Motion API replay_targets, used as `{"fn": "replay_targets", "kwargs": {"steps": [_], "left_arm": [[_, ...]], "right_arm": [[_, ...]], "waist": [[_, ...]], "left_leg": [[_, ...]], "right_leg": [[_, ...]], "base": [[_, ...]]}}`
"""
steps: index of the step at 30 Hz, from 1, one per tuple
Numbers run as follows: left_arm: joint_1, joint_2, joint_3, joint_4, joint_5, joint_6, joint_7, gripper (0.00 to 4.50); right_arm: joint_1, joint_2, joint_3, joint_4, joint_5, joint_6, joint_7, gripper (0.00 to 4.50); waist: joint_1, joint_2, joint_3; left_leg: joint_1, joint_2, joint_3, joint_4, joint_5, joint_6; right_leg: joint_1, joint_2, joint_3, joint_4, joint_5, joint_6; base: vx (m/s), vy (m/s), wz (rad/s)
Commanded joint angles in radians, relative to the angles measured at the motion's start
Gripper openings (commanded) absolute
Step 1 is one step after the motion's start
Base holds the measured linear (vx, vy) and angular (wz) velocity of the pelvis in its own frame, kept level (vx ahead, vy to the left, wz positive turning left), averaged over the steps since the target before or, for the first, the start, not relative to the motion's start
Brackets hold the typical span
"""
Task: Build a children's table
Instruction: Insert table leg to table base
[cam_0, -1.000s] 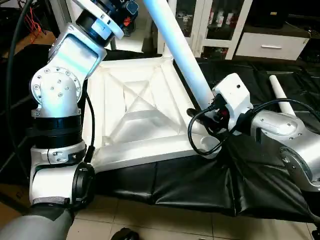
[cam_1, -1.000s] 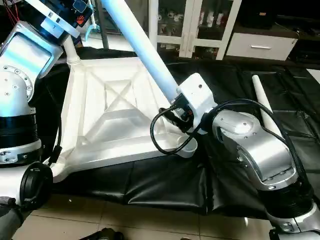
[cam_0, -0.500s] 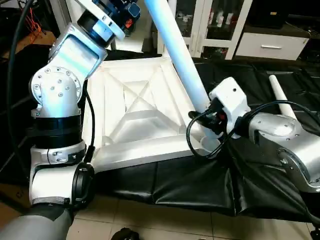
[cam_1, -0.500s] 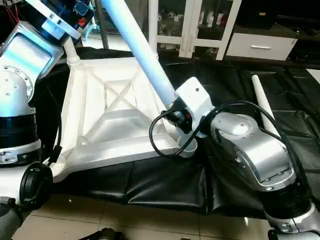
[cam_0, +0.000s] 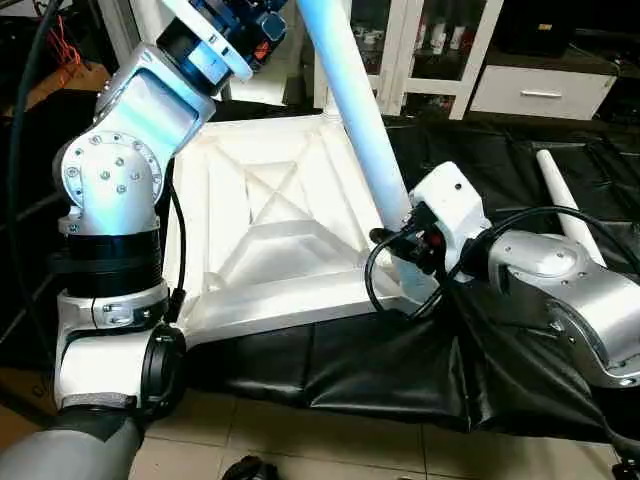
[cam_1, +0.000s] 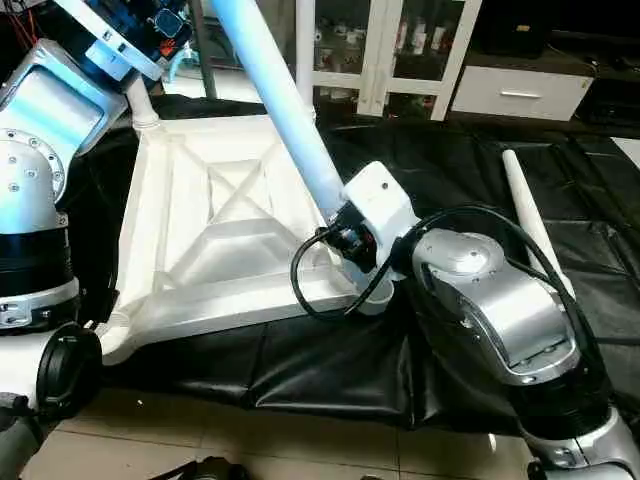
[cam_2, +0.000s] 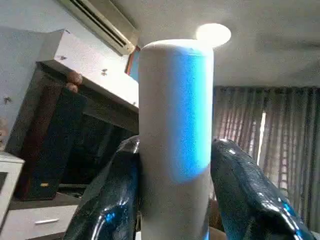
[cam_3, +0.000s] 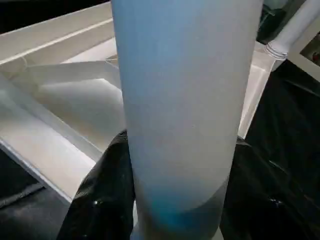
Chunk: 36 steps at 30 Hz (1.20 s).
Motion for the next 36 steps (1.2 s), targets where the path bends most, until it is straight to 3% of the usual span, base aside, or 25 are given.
{"fn": "replay_targets", "kwargs": {"steps": [1, 7, 8, 12, 14, 15, 16, 17, 19, 20, 22, 23, 24, 25, 27, 28, 32, 36], "left_arm": [[-0.011, 0.001, 0.013, 0.031, 0.03, -0.021, 0.034, 2.58], [-0.01, -0.003, 0.071, 0.116, 0.065, -0.081, 0.101, 2.93], [-0.009, -0.008, 0.099, 0.152, 0.071, -0.11, 0.128, 3.0], [0.002, -0.011, 0.146, 0.216, 0.107, -0.192, 0.173, 3.0], [0.02, -0.004, 0.149, 0.242, 0.132, -0.217, 0.182, 3.0], [0.067, 0.033, 0.068, 0.234, 0.224, -0.236, 0.136, 3.0], [0.14, 0.088, -0.075, 0.191, 0.346, -0.248, 0.036, 3.0], [0.179, 0.116, -0.155, 0.16, 0.401, -0.25, -0.022, 3.0], [0.247, 0.148, -0.265, 0.097, 0.439, -0.237, -0.121, 3.0], [0.289, 0.158, -0.316, 0.053, 0.444, -0.232, -0.163, 3.0], [0.352, 0.165, -0.384, -0.025, 0.433, -0.222, -0.22, 3.0], [0.379, 0.177, -0.423, -0.054, 0.442, -0.22, -0.239, 3.0], [0.392, 0.184, -0.444, -0.065, 0.45, -0.223, -0.25, 3.0], [0.413, 0.208, -0.498, -0.068, 0.5, -0.257, -0.278, 3.0], [0.428, 0.223, -0.532, -0.064, 0.543, -0.289, -0.301, 3.0], [0.46, 0.252, -0.596, -0.047, 0.632, -0.351, -0.354, 3.0], [0.496, 0.267, -0.634, -0.046, 0.688, -0.379, -0.39, 3.0], [0.517, 0.285, -0.671, -0.04, 0.728, -0.407, -0.387, 3.0]], "right_arm": [[-0.001, 0.029, -0.073, 0.02, 0.015, -0.023, -0.03, 1.88], [-0.016, 0.129, -0.254, 0.093, 0.106, -0.044, -0.081, 1.87], [-0.023, 0.149, -0.32, 0.128, 0.143, -0.073, -0.086, 1.87], [-0.053, 0.181, -0.467, 0.188, 0.225, -0.115, -0.113, 1.87], [-0.087, 0.216, -0.585, 0.225, 0.336, -0.105, -0.138, 1.87], [-0.102, 0.207, -0.661, 0.257, 0.457, -0.043, -0.108, 1.87], [-0.092, 0.164, -0.716, 0.284, 0.602, 0.079, -0.012, 1.86], [-0.08, 0.136, -0.735, 0.293, 0.668, 0.141, 0.047, 1.86], [-0.053, 0.099, -0.763, 0.297, 0.763, 0.214, 0.127, 1.86], [-0.045, 0.082, -0.794, 0.323, 0.843, 0.248, 0.152, 1.86], [-0.046, 0.051, -0.861, 0.393, 0.954, 0.297, 0.186, 1.86], [-0.047, 0.038, -0.888, 0.428, 0.994, 0.315, 0.2, 1.86], [-0.05, 0.035, -0.907, 0.446, 1.014, 0.327, 0.198, 1.86], [-0.054, 0.032, -0.935, 0.475, 1.035, 0.338, 0.191, 1.86], [-0.057, 0.029, -0.955, 0.497, 1.063, 0.35, 0.176, 1.86], [-0.063, 0.018, -0.993, 0.557, 1.13, 0.368, 0.157, 1.86], [-0.047, -0.006, -0.995, 0.596, 1.188, 0.39, 0.172, 1.86], [-0.037, -0.016, -0.995, 0.614, 1.259, 0.419, 0.159, 1.86]], "waist": [[-0.005, 0.0, -0.082], [-0.006, -0.001, -0.083], [-0.005, -0.005, -0.085], [-0.005, -0.002, -0.087], [-0.006, -0.005, -0.09], [-0.007, -0.005, -0.089], [-0.007, -0.008, -0.091], [0.0, -0.003, -0.087], [0.004, 0.002, -0.09], [0.004, -0.006, -0.092], [0.005, -0.01, -0.097], [0.003, -0.017, -0.093], [0.005, -0.016, -0.092], [0.003, -0.023, -0.084], [0.002, -0.02, -0.082], [-0.002, -0.026, -0.078], [-0.008, -0.025, -0.078], [-0.009, -0.026, -0.075]], "left_leg": [[0.051, 0.02, -0.02, -0.073, -0.346, -0.106], [0.053, 0.018, -0.021, -0.074, -0.361, -0.106], [0.053, 0.017, -0.019, -0.073, -0.358, -0.104], [0.053, 0.016, -0.019, -0.073, -0.339, -0.099], [0.052, 0.016, -0.017, -0.07, -0.314, -0.083], [0.051, 0.016, -0.016, -0.071, -0.311, -0.077], [0.053, 0.019, -0.018, -0.071, -0.298, -0.056], [0.057, 0.027, -0.02, -0.076, -0.296, -0.041], [0.059, 0.029, -0.018, -0.076, -0.272, -0.048], [0.054, 0.028, -0.014, -0.075, -0.239, -0.051], [0.05, 0.028, -0.013, -0.073, -0.208, -0.047], [0.049, 0.029, -0.01, -0.072, -0.213, -0.044], [0.052, 0.029, -0.009, -0.072, -0.223, -0.044], [0.05, 0.026, -0.004, -0.071, -0.259, -0.05], [0.051, 0.027, -0.008, -0.073, -0.28, -0.054], [0.051, 0.027, -0.011, -0.077, -0.306, -0.069], [0.054, 0.029, -0.016, -0.079, -0.346, -0.099], [0.057, 0.027, -0.018, -0.078, -0.381, -0.103]], "right_leg": [[0.023, -0.022, 0.009, -0.07, -0.303, -0.153], [0.021, -0.02, 0.007, -0.073, -0.313, -0.143], [0.022, -0.02, 0.006, -0.075, -0.314, -0.142], [0.023, -0.02, 0.005, -0.074, -0.29, -0.142], [0.025, -0.022, 0.005, -0.07, -0.264, -0.152], [0.025, -0.022, 0.005, -0.072, -0.267, -0.152], [0.03, -0.02, 0.004, -0.075, -0.262, -0.141], [0.03, -0.019, 0.005, -0.077, -0.26, -0.123], [0.03, -0.023, 0.005, -0.072, -0.234, -0.135], [0.031, -0.024, 0.005, -0.067, -0.202, -0.154], [0.037, -0.03, 0.001, -0.057, -0.167, -0.196], [0.035, -0.03, 0.001, -0.059, -0.175, -0.216], [0.035, -0.033, 0.001, -0.061, -0.19, -0.222], [0.029, -0.032, 0.005, -0.071, -0.269, -0.209], [0.028, -0.036, 0.005, -0.077, -0.336, -0.181], [0.024, -0.037, 0.005, -0.088, -0.423, -0.141], [0.019, -0.042, 0.003, -0.093, -0.509, -0.104], [0.009, -0.04, 0.001, -0.097, -0.537, -0.107]], "base": [[0.0, 0.0, 0.0], [0.0, 0.0, 0.0], [0.0, 0.0, 0.0], [0.0, 0.0, 0.0], [0.0, 0.0, 0.0], [0.0, 0.0, 0.0], [0.0, 0.0, 0.0], [0.0, 0.0, 0.0], [0.0, 0.0, 0.0], [0.0, 0.0, 0.0], [0.0, 0.0, 0.0], [0.0, 0.0, 0.0], [0.0, 0.0, 0.0], [0.0, 0.0, 0.0], [0.0, 0.0, 0.0], [0.0, 0.0, 0.0], [0.0, 0.0, 0.0], [0.0, 0.0, 0.0]]}}
